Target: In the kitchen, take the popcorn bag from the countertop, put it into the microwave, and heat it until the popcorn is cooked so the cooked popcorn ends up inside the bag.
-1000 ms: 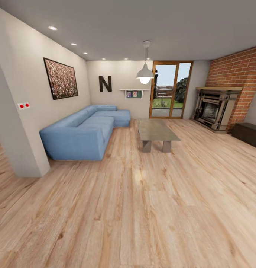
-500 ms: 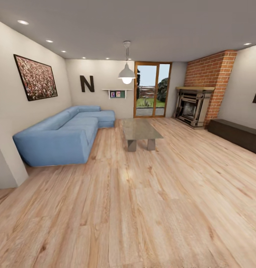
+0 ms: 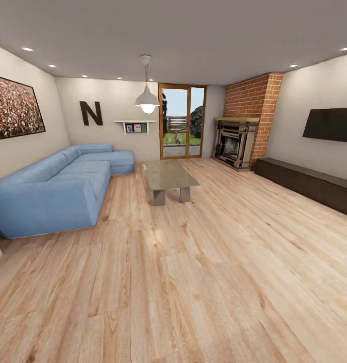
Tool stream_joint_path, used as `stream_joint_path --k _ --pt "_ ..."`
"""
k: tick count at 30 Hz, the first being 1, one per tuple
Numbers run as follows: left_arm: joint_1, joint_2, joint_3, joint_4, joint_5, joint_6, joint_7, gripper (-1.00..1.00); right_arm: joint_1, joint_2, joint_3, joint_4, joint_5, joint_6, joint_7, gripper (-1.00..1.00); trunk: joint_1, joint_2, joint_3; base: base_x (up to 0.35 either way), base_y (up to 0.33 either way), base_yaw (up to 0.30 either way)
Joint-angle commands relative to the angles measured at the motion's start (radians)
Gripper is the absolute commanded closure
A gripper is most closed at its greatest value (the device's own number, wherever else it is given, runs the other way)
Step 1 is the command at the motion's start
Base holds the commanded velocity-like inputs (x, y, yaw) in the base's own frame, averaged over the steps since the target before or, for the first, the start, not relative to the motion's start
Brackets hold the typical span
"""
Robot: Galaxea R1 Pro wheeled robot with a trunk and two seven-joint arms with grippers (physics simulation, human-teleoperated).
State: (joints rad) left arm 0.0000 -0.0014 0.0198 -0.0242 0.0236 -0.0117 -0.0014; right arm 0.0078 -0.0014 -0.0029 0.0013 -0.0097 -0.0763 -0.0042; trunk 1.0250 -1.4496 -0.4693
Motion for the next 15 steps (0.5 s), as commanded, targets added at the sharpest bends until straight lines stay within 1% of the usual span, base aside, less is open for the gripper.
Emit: stream_joint_path --k 1,15 --pt "0.0 0.0 0.002 0.0 0.002 -0.001 0.0 -1.0 0.0 0.0 0.0 0.0 -0.001 -0.003 0.0 -1.0 0.0 0.0 -0.001 0.0 0.0 -0.29" --pt "0.0 0.0 0.001 -0.001 0.002 -0.002 0.0 -1.0 0.0 0.001 0.0 0.0 -0.001 -0.003 0.0 -1.0 0.0 0.0 -0.001 0.0 0.0 -0.29"
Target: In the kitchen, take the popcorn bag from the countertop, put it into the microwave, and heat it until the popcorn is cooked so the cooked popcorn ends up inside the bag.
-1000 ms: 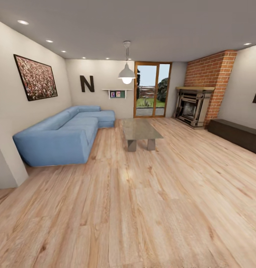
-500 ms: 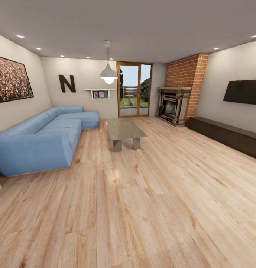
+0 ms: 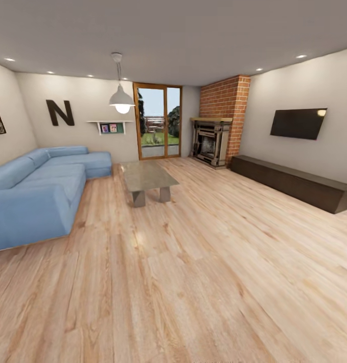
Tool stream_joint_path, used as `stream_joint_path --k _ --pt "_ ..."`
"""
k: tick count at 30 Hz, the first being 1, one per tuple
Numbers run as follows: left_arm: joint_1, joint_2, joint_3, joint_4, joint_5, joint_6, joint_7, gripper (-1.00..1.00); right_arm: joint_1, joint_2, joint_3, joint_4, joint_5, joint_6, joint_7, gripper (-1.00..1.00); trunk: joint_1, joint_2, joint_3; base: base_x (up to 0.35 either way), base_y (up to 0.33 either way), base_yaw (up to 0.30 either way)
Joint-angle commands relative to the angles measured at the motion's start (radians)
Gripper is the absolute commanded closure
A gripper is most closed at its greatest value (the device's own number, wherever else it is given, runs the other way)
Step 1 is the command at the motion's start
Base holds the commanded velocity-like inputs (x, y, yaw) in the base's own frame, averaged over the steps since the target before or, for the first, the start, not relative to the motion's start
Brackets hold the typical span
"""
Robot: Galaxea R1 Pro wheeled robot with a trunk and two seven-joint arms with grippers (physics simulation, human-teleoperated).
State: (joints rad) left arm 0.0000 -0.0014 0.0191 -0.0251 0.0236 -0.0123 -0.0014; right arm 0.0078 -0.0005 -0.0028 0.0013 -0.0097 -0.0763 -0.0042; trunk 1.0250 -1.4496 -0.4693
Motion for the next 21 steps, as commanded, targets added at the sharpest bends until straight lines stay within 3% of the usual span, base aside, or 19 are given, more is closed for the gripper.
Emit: stream_joint_path --k 1,14,21 --pt "0.0 0.0 0.001 -0.001 0.002 -0.001 0.0 -1.0 0.0 0.0 0.0 0.0 -0.001 -0.003 0.0 -1.0 0.0 0.0 -0.001 0.0 0.0 -0.29" --pt "0.0 0.001 -0.001 0.0 0.001 0.001 0.0 -1.0 0.0 0.002 0.001 0.0 0.0 -0.003 0.001 -1.0 0.0 0.0 -0.001 0.037 0.0 -0.285" --pt "0.0 0.003 -0.004 0.001 0.002 0.012 0.0 -1.0 0.0 0.0 0.006 0.0 0.008 0.01 0.008 -1.0 0.0 0.0 -0.001 0.297 0.0 -0.043"
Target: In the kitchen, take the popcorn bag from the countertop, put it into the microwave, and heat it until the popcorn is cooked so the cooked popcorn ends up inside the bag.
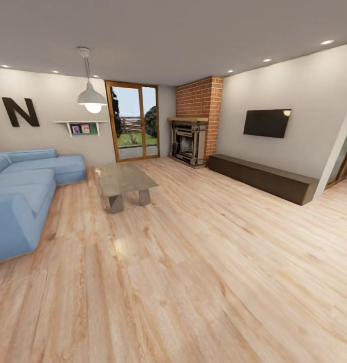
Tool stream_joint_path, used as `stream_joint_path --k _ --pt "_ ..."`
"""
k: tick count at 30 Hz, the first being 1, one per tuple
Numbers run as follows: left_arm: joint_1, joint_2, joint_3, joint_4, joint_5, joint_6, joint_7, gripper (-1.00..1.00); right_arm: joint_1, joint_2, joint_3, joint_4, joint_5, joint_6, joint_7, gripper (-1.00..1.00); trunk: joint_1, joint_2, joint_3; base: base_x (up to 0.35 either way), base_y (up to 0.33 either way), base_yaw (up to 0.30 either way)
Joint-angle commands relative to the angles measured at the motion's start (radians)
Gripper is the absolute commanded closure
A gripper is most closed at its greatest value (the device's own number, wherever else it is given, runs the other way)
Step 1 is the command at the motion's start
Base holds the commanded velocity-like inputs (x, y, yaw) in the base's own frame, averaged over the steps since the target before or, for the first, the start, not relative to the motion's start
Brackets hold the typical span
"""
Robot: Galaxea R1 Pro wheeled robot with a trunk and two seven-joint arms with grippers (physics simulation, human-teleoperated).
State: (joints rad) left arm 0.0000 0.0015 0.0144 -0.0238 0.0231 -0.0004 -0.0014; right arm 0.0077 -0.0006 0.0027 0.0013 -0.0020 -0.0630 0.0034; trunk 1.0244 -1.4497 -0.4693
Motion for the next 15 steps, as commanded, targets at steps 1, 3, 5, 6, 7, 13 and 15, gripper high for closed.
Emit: stream_joint_path --k 1,3,5,6,7,13,15 --pt "0.0 -0.001 0.001 -0.001 0.003 0.001 0.0 -1.0 0.0 0.0 0.0 0.0 0.001 -0.003 0.001 -1.0 0.001 0.0 -0.001 0.321 0.0 -0.003" --pt "0.0 -0.002 0.001 -0.001 0.003 0.002 0.0 -1.0 0.0 -0.002 0.0 0.0 -0.001 -0.005 0.001 -1.0 0.001 0.0 -0.001 0.321 0.0 -0.001" --pt "0.0 -0.003 0.001 -0.001 0.003 0.002 0.0 -1.0 0.0 -0.001 0.0 0.0 -0.002 -0.008 -0.001 -1.0 0.001 0.0 -0.001 0.322 0.0 0.0" --pt "0.0 -0.003 0.001 -0.001 0.003 0.002 0.0 -1.0 0.0 -0.001 0.0 0.0 -0.001 -0.01 -0.002 -1.0 0.001 0.0 -0.001 0.322 0.0 0.0" --pt "0.0 -0.003 0.001 -0.001 0.004 0.003 0.0 -1.0 0.0 -0.001 0.0 0.0 -0.001 -0.012 -0.003 -1.0 0.001 0.0 -0.001 0.322 0.0 0.0" --pt "0.0 -0.003 0.001 -0.001 0.004 0.003 0.0 -1.0 0.0 0.002 0.003 0.0 0.007 -0.016 -0.011 -1.0 0.001 0.0 -0.001 0.322 0.0 0.0" --pt "0.0 -0.003 0.001 -0.001 0.005 0.003 0.0 -1.0 0.0 0.002 0.003 0.0 0.006 -0.015 -0.011 -1.0 0.001 0.0 -0.001 0.322 0.0 0.0"
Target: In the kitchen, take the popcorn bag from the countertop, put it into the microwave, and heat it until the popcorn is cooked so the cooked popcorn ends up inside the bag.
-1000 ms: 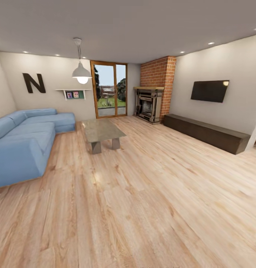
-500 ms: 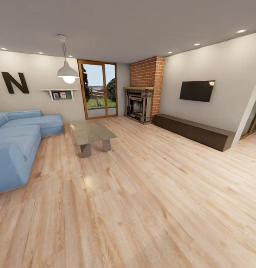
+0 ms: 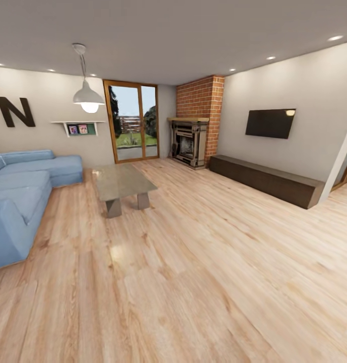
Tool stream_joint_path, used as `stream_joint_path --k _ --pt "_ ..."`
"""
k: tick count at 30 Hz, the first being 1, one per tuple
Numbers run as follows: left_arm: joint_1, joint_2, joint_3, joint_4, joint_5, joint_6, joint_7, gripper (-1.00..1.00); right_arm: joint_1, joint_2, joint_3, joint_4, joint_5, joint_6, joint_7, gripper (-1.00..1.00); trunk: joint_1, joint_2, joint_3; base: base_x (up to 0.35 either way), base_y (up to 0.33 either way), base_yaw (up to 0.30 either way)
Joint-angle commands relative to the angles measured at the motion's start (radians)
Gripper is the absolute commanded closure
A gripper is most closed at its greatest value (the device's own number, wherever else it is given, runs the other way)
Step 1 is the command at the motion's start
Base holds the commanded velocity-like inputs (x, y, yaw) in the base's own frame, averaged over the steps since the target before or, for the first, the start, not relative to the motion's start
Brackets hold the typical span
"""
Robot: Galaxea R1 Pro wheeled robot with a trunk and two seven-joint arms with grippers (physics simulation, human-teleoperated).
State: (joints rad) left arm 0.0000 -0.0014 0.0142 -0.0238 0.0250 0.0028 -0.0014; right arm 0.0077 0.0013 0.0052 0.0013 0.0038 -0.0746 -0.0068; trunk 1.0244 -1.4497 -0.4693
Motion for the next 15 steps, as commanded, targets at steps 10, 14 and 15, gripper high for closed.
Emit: stream_joint_path --k 10,14,15 --pt "0.0 0.0 0.002 -0.001 0.003 0.001 0.0 -1.0 0.0 0.0 -0.003 0.0 -0.008 0.009 -0.002 -1.0 0.001 0.0 -0.001 0.322 0.0 0.0" --pt "0.0 -0.002 0.003 -0.001 0.002 0.0 0.0 -1.0 0.0 0.0 -0.006 0.0 -0.012 -0.001 -0.002 -1.0 0.001 0.0 -0.001 0.322 0.0 -0.084" --pt "0.0 -0.002 0.003 -0.001 0.002 0.0 0.0 -1.0 0.0 0.0 -0.007 0.0 -0.012 -0.001 -0.002 -1.0 0.001 0.0 -0.001 0.322 0.0 -0.194"
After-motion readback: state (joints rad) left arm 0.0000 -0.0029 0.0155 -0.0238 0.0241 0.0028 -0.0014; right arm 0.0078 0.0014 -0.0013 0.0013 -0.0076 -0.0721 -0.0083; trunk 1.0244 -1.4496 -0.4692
